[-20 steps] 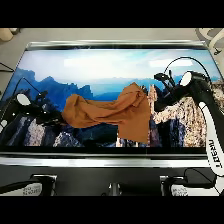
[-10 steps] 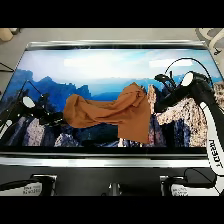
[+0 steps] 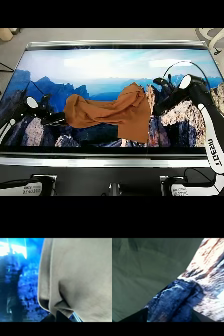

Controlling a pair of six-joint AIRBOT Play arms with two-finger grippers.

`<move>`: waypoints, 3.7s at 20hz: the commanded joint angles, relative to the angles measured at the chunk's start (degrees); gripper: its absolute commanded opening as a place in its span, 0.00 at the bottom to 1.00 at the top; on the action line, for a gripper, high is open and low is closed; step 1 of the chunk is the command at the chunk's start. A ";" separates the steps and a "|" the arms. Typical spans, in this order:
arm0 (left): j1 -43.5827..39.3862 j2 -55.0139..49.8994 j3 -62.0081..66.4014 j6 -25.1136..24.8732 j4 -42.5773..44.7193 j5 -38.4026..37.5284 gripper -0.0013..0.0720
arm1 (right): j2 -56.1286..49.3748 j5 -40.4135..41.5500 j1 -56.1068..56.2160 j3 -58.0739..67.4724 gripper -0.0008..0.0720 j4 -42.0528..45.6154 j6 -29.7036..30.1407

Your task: Fold the shirts.

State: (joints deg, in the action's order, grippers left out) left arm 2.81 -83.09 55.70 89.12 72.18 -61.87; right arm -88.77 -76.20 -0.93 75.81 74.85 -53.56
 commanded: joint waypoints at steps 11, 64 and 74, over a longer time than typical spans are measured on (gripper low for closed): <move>-0.90 6.19 0.13 -4.24 0.04 0.09 0.05 | -7.78 19.82 0.02 -3.63 0.76 -12.35 -3.04; -0.63 -16.57 37.35 -0.59 5.84 7.17 0.05 | -17.11 19.80 0.02 28.94 0.04 1.64 -7.30; -0.26 -16.13 40.11 -6.40 5.68 -6.58 0.05 | -14.93 0.09 0.02 28.98 0.04 2.51 -3.87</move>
State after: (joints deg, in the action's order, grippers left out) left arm 2.50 -100.14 95.59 88.47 77.91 -58.15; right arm -105.01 -61.80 -0.95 104.77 76.31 -59.55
